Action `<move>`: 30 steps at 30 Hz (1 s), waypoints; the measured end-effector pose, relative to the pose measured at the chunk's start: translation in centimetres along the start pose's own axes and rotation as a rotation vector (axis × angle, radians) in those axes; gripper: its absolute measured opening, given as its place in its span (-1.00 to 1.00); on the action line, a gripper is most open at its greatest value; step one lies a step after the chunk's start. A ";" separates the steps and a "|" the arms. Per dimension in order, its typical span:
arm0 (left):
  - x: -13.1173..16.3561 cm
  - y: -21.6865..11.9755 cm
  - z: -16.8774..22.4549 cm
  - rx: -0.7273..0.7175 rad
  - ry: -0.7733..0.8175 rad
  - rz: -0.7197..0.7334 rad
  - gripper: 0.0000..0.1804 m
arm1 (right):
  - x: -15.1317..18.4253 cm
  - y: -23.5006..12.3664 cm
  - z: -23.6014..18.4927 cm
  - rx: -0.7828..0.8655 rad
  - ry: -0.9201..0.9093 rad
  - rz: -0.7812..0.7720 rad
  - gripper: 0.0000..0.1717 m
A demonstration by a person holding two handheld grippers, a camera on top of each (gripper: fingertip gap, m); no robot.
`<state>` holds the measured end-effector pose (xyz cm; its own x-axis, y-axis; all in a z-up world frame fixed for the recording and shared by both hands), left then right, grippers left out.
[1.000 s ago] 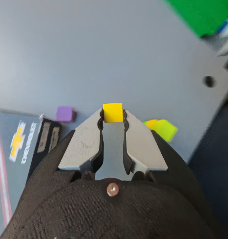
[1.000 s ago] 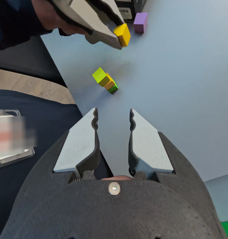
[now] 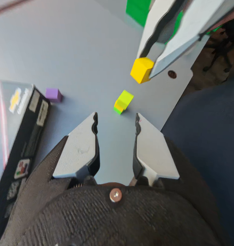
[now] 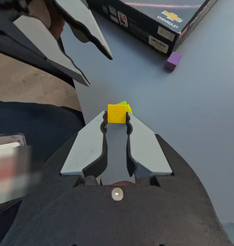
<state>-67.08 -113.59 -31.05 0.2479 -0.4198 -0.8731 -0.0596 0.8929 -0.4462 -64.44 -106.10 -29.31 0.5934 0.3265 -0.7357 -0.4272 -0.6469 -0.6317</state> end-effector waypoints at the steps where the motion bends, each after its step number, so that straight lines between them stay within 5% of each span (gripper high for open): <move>1: 1.6 -0.1 -0.5 -0.005 -0.051 -0.052 -0.36 | 0.4 0.7 -0.1 0.008 -0.058 -0.032 -0.71; 10: 10.1 -1.3 -2.3 -0.076 -0.222 -0.252 -0.37 | 2.5 4.5 0.5 0.018 -0.273 -0.197 -0.71; 16: 10.9 -1.7 -1.6 -0.084 -0.244 -0.252 -0.39 | 3.3 4.9 0.7 0.000 -0.220 -0.182 -0.46; 22: 11.0 -2.6 -1.3 -0.108 -0.262 -0.248 -0.39 | -1.0 2.3 -0.4 -0.123 -0.082 0.035 -0.38; 30: 10.4 -3.7 1.3 -0.151 -0.360 -0.197 -0.41 | -4.9 3.6 8.0 -0.086 -0.089 0.078 -0.45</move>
Point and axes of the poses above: each gripper's, where its closed fingertips meet, y out along the fingers, x out of its underside, z = x × y across the jaws, the point moved 1 cm from there along -y, back along the fingers, and after that the axes turned 15 degrees about z, right-handed, at the moved point
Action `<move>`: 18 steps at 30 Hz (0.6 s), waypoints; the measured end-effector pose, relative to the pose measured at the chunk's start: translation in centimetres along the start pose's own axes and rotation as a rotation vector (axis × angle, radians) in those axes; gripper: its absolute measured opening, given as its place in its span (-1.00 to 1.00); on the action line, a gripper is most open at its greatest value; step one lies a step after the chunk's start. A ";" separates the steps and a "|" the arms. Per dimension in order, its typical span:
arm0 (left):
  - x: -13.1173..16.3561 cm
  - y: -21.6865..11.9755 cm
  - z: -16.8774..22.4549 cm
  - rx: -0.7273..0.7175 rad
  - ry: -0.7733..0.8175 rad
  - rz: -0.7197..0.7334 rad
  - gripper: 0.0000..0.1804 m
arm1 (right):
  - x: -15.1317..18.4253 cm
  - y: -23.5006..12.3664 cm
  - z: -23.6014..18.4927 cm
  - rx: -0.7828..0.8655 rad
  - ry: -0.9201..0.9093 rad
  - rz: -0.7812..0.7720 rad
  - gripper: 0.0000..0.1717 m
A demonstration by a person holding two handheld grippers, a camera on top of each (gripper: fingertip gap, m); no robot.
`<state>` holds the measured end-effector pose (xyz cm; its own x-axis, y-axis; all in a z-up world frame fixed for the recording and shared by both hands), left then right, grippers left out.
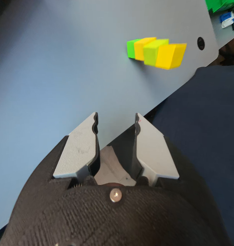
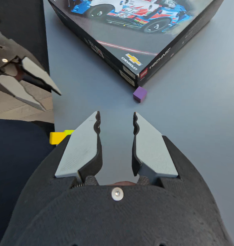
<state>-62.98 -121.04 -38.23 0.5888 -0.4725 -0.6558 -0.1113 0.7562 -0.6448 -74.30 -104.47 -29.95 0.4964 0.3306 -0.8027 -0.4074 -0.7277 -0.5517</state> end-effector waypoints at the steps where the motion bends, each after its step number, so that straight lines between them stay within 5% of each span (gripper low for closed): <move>1: 0.0 0.4 0.9 0.016 -0.028 0.012 -0.43 | 0.5 0.8 1.1 -0.001 0.015 -0.024 -0.43; 6: 2.2 5.0 5.2 0.099 -0.049 -0.094 -0.41 | 3.3 4.6 3.3 -0.034 0.027 -0.128 -0.40; 8: 2.6 6.6 5.8 0.110 -0.061 -0.067 -0.82 | 3.3 5.6 3.2 -0.046 0.014 -0.131 -0.41; 10: 2.5 7.7 6.0 0.103 -0.089 -0.042 -1.00 | 3.4 6.2 2.7 -0.066 0.028 -0.141 -0.41; 16: 0.5 8.8 4.8 0.075 -0.088 0.031 -0.98 | 5.7 4.5 0.3 -0.073 0.071 -0.122 -0.43; 18: 0.0 8.1 3.8 0.065 -0.077 0.028 -0.80 | 7.4 2.8 -0.1 -0.045 0.109 -0.119 -0.44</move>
Point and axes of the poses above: each gripper's, where its closed fingertips meet, y out along the fingers, x out of its underside, z = x × y across the jaws, the point moved 1 cm from there along -y, back along the fingers, and after that the axes turned 15 degrees about z, right-handed, at the moved point
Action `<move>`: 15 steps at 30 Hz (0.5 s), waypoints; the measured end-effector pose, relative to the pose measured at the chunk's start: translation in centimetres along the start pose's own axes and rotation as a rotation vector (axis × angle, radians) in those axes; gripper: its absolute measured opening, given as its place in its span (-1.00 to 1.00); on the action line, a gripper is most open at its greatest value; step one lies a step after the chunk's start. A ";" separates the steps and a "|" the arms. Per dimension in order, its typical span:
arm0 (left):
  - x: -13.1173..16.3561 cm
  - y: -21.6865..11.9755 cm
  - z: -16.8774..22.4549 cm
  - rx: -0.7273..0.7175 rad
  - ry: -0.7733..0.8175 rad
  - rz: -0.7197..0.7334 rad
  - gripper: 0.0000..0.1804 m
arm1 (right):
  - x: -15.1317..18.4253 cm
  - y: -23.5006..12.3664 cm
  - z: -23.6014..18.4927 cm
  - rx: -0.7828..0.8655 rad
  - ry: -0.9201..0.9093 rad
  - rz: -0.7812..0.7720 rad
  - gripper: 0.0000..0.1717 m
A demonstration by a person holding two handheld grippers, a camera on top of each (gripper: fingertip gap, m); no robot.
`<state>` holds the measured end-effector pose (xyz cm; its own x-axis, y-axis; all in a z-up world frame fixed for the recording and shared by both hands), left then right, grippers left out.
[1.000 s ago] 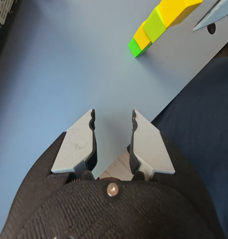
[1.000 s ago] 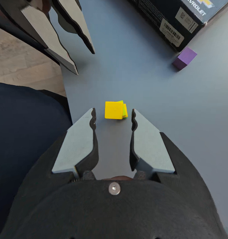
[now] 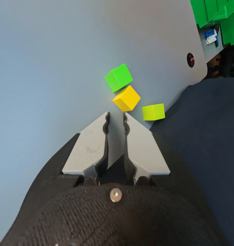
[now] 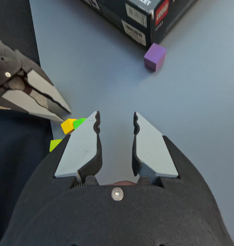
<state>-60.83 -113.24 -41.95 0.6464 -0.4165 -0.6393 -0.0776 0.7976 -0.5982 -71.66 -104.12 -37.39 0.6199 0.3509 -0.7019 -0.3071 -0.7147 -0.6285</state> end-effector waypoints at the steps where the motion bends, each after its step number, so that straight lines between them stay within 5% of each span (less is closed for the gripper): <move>1: -0.3 -0.6 -0.5 0.000 0.007 0.001 -0.77 | 1.0 -0.8 -0.1 0.014 0.025 0.004 -0.44; 8: -1.4 -5.1 -4.3 -0.020 0.033 0.039 -0.75 | 6.2 -6.1 0.1 0.171 0.175 0.025 -0.46; 15: -0.6 -6.2 -4.7 -0.026 0.004 0.091 -0.74 | 9.4 -7.0 -2.0 0.214 0.229 -0.036 -0.47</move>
Point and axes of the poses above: each gripper's, where its closed fingertips meet, y out along the fingers, x out of its underside, z = x × y across the jaws, the point moved 1 cm from there along -y, back along the fingers, and after that the axes turned 15 degrees about z, right-handed, at the moved point
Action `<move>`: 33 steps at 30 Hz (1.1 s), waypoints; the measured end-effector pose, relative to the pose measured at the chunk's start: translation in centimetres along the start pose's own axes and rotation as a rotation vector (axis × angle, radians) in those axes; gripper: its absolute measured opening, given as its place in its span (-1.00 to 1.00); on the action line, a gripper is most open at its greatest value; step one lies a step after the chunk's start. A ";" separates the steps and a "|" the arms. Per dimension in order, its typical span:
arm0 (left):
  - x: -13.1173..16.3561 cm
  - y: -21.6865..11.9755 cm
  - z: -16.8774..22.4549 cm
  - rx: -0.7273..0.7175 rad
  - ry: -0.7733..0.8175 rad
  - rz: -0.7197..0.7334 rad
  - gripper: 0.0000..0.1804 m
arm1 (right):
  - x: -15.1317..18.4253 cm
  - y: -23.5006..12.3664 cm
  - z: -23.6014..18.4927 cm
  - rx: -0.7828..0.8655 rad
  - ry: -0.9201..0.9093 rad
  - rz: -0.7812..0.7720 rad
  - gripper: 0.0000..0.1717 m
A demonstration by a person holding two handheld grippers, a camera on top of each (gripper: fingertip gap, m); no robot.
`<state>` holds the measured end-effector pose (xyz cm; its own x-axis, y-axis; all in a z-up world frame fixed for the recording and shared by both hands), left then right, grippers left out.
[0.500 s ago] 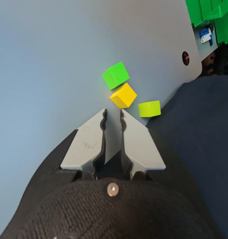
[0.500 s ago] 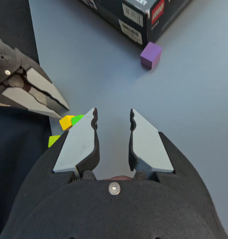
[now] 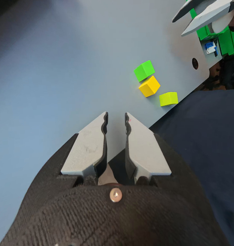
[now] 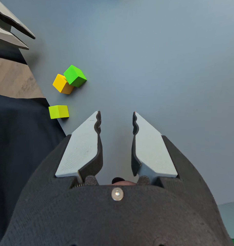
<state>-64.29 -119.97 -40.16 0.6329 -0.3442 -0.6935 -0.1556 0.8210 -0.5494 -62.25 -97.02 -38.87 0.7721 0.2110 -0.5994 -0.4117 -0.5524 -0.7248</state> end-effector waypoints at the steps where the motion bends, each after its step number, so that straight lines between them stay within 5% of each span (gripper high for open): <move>1: 0.1 -0.2 0.2 -0.010 -0.006 0.015 -0.74 | 0.3 0.0 -0.2 -0.002 -0.019 -0.009 -0.46; 7: 2.3 -2.6 1.7 -0.151 -0.068 0.062 -0.74 | 0.0 -0.5 -6.5 -0.271 -0.114 0.016 -0.57; 15: 12.3 -4.9 6.6 -0.366 -0.303 -0.024 -0.76 | 5.8 1.8 -16.1 -0.755 -0.346 -0.189 -0.91; 18: 16.0 -5.9 8.1 -0.408 -0.377 -0.049 -0.78 | 5.7 5.0 -15.1 -0.628 -0.443 -0.163 -1.00; 21: 18.6 -7.5 8.4 -0.438 -0.409 -0.058 -0.77 | 1.1 6.5 -11.5 -0.336 -0.463 -0.018 -1.00; 24: 21.5 -9.0 8.0 -0.443 -0.420 -0.060 -0.77 | -1.8 5.8 -9.1 -0.235 -0.460 0.040 -0.97; 33: 36.5 -16.4 9.8 -0.487 -0.552 -0.145 -0.74 | -1.2 1.9 -6.3 0.005 -0.307 -0.086 -0.80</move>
<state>-31.16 -141.50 -51.92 0.9412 -0.0494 -0.3343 -0.2787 0.4461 -0.8505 -60.93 -103.39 -37.41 0.6224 0.4908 -0.6097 -0.3539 -0.5184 -0.7785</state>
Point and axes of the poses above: each gripper's, where its closed fingertips meet, y out along the fingers, x out of its underside, z = x × y across the jaws, the point moved 1 cm from there along -y, back along the fingers, and after that the axes turned 15 degrees about z, right-handed, at the moved point
